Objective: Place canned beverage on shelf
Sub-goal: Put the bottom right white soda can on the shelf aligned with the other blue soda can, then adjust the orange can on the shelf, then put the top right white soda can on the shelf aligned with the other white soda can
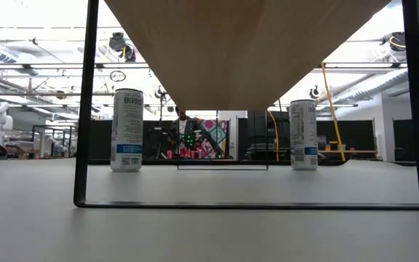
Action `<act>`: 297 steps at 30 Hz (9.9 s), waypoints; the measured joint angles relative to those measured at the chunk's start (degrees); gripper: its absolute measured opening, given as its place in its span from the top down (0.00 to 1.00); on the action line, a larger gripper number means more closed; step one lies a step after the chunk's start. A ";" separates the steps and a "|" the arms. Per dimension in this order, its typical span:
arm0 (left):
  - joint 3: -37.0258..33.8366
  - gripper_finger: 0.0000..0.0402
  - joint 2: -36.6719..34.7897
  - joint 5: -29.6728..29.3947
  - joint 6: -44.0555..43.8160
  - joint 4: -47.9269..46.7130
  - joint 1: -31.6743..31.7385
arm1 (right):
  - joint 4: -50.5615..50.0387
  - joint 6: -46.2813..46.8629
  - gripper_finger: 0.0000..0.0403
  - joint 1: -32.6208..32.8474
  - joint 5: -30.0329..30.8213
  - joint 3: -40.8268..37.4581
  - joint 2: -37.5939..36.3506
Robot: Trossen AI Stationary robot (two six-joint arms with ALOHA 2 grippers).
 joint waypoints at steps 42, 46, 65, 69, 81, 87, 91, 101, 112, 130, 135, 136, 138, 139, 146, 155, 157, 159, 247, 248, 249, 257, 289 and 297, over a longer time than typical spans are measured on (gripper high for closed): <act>-0.01 0.07 -0.69 -14.39 -17.71 -10.37 -3.44 | -61.05 16.49 0.52 -15.06 -27.15 0.07 -20.15; -0.01 0.07 -0.72 -14.40 -17.75 -10.31 -3.42 | -61.13 15.58 0.52 -16.90 -28.20 0.07 -18.27; -0.01 0.07 -0.72 -12.37 -19.00 -11.12 -4.82 | -61.04 15.18 0.52 -22.34 -32.71 0.07 -16.19; -0.03 0.07 -0.72 -12.37 -18.82 -11.12 -4.82 | -61.11 15.23 0.52 -23.62 -34.59 0.07 -16.19; -0.05 0.07 -0.72 -12.35 -18.82 -11.56 -4.82 | -61.09 15.10 0.52 -24.31 -34.58 0.07 -16.19; -0.05 0.07 -0.72 -12.33 -19.22 -11.53 -4.97 | -61.09 15.15 0.52 -24.42 -34.53 0.07 -16.19; -0.05 0.07 -0.72 -12.33 -19.20 -11.49 -5.52 | -61.07 15.15 0.51 -24.42 -34.51 0.07 -16.19; -0.05 0.07 -0.72 -12.33 -19.13 -11.36 -5.98 | -59.80 14.84 0.38 -25.56 -34.29 0.09 -14.61; -0.05 0.07 -0.74 -12.33 -18.82 -11.47 -6.09 | -58.42 14.10 0.37 -25.56 -34.33 0.09 -14.83; -0.05 0.07 -0.74 -12.33 -19.00 -11.34 -6.09 | -55.02 13.51 0.15 -26.13 -32.95 0.09 -14.97; -0.05 0.07 -0.74 -12.33 -18.82 -11.38 -6.09 | -55.99 13.82 0.10 -25.99 -32.81 2.64 -15.69; -0.05 0.07 -0.74 -12.33 -18.82 -11.40 -6.09 | -55.91 14.04 0.10 -25.61 -32.63 3.29 -16.16; -0.05 0.07 -0.74 -12.33 -18.83 -11.63 -6.09 | -56.04 14.51 0.09 -24.58 -32.44 4.18 -17.32; -0.05 0.07 -0.74 -12.33 -18.95 -11.94 -6.09 | -55.88 14.60 0.09 -23.93 -32.38 4.53 -17.95; -0.05 0.07 -0.74 -12.35 -20.70 -14.30 -6.09 | -64.13 17.10 0.09 -18.57 -22.22 4.47 -23.21; -0.05 0.07 -0.74 -12.89 -22.20 -13.86 -5.69 | -57.95 24.20 0.09 -15.38 -8.71 -16.90 -32.27; -0.05 0.07 -0.74 -13.26 -22.28 -13.87 -5.40 | -52.94 25.18 0.09 -15.42 -6.16 -23.32 -35.14; -0.05 0.07 -0.74 -13.92 -22.29 -13.87 -5.10 | -49.12 26.33 0.09 -15.42 -2.80 -29.14 -37.52; -0.07 0.07 -13.76 -18.68 -34.21 -44.56 5.62 | -16.58 16.37 0.39 -37.19 7.67 -52.82 -41.03; -0.07 0.07 -13.76 -18.28 -34.23 -44.56 5.90 | -16.43 16.19 0.35 -37.72 7.68 -53.04 -40.94; -0.07 0.07 -13.76 -18.09 -34.23 -44.54 6.12 | -16.10 16.00 0.31 -38.44 7.67 -53.47 -40.64; -0.07 0.07 -13.76 -17.79 -34.28 -44.56 6.35 | -14.75 18.11 0.18 -43.91 5.87 -56.37 -39.33; -0.07 0.07 -10.00 -16.74 -39.05 -45.26 6.35 | -2.84 21.18 0.49 -56.62 -9.16 -56.35 -29.85; -0.07 0.07 -10.00 -16.61 -40.24 -45.31 6.35 | -4.37 22.84 0.55 -56.60 -9.09 -56.24 -29.91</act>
